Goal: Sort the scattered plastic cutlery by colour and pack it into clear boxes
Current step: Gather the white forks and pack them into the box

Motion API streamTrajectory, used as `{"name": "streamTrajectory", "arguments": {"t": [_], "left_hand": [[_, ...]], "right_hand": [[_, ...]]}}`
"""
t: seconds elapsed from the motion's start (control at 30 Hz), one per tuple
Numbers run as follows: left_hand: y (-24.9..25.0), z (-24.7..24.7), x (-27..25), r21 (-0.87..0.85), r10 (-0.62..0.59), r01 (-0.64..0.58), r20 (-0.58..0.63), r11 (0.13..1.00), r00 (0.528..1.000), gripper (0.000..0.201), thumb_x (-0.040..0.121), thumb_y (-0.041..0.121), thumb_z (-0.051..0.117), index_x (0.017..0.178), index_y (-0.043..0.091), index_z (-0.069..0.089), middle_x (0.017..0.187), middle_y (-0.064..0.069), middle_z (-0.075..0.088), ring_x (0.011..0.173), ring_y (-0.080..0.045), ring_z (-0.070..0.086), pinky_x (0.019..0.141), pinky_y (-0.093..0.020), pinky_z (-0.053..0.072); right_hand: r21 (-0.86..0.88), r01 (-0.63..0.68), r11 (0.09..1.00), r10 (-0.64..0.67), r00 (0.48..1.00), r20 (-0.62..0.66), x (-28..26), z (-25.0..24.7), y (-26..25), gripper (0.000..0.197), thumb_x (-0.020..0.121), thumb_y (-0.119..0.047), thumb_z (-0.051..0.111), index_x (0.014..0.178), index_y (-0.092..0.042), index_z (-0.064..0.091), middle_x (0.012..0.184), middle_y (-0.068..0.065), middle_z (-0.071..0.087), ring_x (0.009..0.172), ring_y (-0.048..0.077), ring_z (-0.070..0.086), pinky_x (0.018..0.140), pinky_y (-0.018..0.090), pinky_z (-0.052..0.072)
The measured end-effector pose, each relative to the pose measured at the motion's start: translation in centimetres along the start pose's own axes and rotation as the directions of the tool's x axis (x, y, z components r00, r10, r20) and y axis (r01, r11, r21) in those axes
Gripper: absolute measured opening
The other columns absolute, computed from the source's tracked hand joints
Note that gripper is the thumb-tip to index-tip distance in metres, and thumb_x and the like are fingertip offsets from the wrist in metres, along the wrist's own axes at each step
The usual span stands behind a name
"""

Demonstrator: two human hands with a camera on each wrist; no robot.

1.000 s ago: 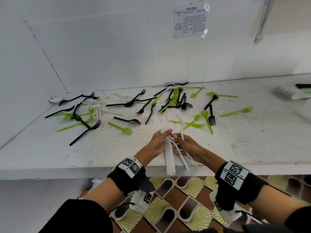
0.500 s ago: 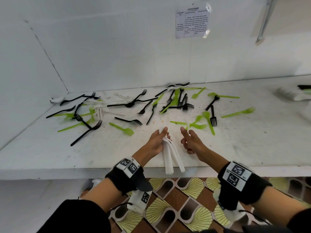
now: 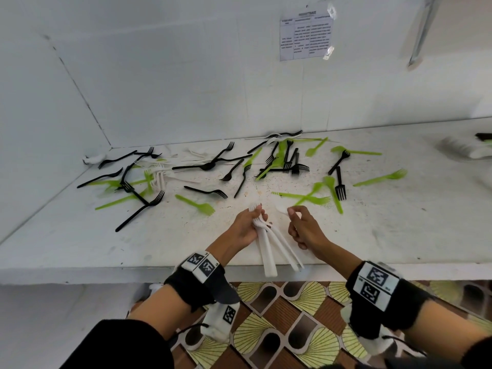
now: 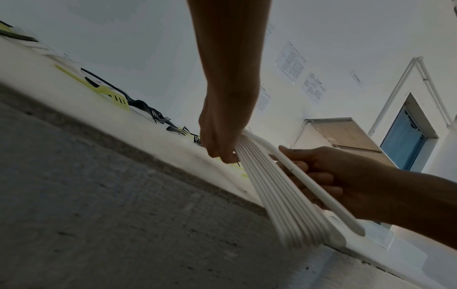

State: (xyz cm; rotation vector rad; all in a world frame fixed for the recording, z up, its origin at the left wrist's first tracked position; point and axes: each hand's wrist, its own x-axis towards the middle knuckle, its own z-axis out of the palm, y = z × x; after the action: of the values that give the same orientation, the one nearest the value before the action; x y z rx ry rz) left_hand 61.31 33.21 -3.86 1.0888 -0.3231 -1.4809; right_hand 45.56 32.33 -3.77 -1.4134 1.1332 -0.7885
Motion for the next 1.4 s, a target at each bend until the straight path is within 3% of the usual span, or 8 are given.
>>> {"name": "streamTrajectory", "arguments": {"t": [0.13, 0.23, 0.4, 0.63, 0.77, 0.9, 1.2, 1.4], "left_hand": [[-0.1, -0.1, 0.0, 0.016, 0.018, -0.017, -0.026, 1.0, 1.0, 0.02, 0.097, 0.005, 0.043, 0.079, 0.006, 0.05, 0.072, -0.005, 0.046, 0.065, -0.014, 0.048, 0.047, -0.022, 0.053], [-0.4, -0.2, 0.1, 0.065, 0.022, -0.021, -0.007, 0.998, 1.0, 0.019, 0.097, 0.006, 0.043, 0.082, 0.003, 0.054, 0.069, -0.007, 0.063, 0.071, -0.017, 0.058, 0.073, -0.036, 0.053], [-0.7, -0.1, -0.3, 0.094, 0.055, -0.055, 0.0, 0.994, 0.998, 0.019, 0.098, 0.008, 0.043, 0.085, 0.001, 0.055, 0.08, -0.012, 0.063, 0.081, -0.024, 0.057, 0.089, -0.042, 0.044], [-0.9, 0.1, -0.4, 0.134, 0.099, -0.091, -0.057, 0.987, 0.993, 0.016, 0.097, 0.011, 0.045, 0.085, 0.003, 0.052, 0.086, -0.013, 0.056, 0.078, -0.022, 0.057, 0.064, -0.03, 0.054], [-1.1, 0.2, -0.4, 0.149, 0.107, -0.099, -0.05, 0.984, 0.993, 0.014, 0.098, 0.013, 0.044, 0.094, 0.002, 0.05, 0.086, -0.011, 0.055, 0.079, -0.02, 0.056, 0.083, -0.037, 0.049], [-1.3, 0.3, -0.3, 0.164, 0.109, -0.1, -0.048, 0.981, 0.993, 0.014, 0.097, 0.014, 0.045, 0.1, 0.001, 0.049, 0.086, -0.01, 0.056, 0.08, -0.019, 0.057, 0.071, -0.029, 0.051], [-1.1, -0.1, -0.5, 0.092, 0.058, -0.052, -0.071, 0.994, 0.996, 0.02, 0.09, 0.017, 0.058, 0.094, -0.002, 0.054, 0.096, -0.018, 0.061, 0.09, -0.029, 0.06, 0.079, -0.037, 0.052], [-0.6, 0.5, -0.7, 0.008, 0.004, -0.004, -0.069, 1.0, 0.998, 0.056, 0.097, 0.041, 0.039, 0.131, -0.004, 0.037, 0.132, -0.027, 0.048, 0.119, -0.037, 0.051, 0.094, -0.043, 0.044]], "right_hand": [[-0.019, 0.057, 0.998, -0.057, 0.998, -0.003, -0.1, 0.4, 0.1, 0.012, 0.099, -0.021, 0.043, 0.1, -0.011, 0.049, 0.067, 0.003, 0.051, 0.039, 0.008, 0.032, 0.032, 0.018, 0.029], [-0.095, 0.118, 0.989, -0.121, 0.992, -0.025, 0.0, 0.6, 0.2, 0.01, 0.093, -0.02, 0.055, 0.093, -0.01, 0.057, 0.07, 0.001, 0.059, 0.037, 0.008, 0.04, 0.034, 0.02, 0.037], [-0.244, 0.154, 0.958, -0.169, 0.985, -0.043, 0.1, 0.8, 0.6, 0.007, 0.087, -0.023, 0.064, 0.081, -0.024, 0.061, 0.067, -0.005, 0.062, 0.064, 0.011, 0.057, 0.068, 0.033, 0.051], [-0.005, 0.098, 0.995, -0.097, 0.993, 0.06, -1.0, 1.7, -0.4, 0.022, 0.081, -0.017, 0.072, 0.1, -0.012, 0.062, 0.078, 0.011, 0.064, 0.051, 0.011, 0.065, 0.049, 0.026, 0.056], [-0.015, 0.08, 0.997, -0.079, 0.996, 0.028, -1.2, 1.8, -1.1, 0.026, 0.081, -0.031, 0.071, 0.096, -0.011, 0.064, 0.079, 0.006, 0.068, 0.052, 0.007, 0.064, 0.048, 0.023, 0.055], [-0.126, 0.058, 0.99, -0.054, 0.998, 0.038, -1.0, 2.0, -1.0, 0.035, 0.077, -0.022, 0.076, 0.106, -0.011, 0.06, 0.074, -0.003, 0.061, 0.058, 0.01, 0.062, 0.048, 0.02, 0.054], [-0.18, 0.122, 0.976, -0.127, 0.992, -0.015, -0.4, 1.7, -0.6, 0.024, 0.076, -0.009, 0.076, 0.097, -0.007, 0.066, 0.067, -0.002, 0.065, 0.048, 0.006, 0.062, 0.047, 0.024, 0.055], [-0.139, 0.102, 0.985, -0.109, 0.993, -0.042, -0.2, 2.0, -0.7, 0.015, 0.077, -0.004, 0.073, 0.09, -0.008, 0.066, 0.063, -0.003, 0.061, 0.042, -0.002, 0.057, 0.04, 0.017, 0.048]]}}
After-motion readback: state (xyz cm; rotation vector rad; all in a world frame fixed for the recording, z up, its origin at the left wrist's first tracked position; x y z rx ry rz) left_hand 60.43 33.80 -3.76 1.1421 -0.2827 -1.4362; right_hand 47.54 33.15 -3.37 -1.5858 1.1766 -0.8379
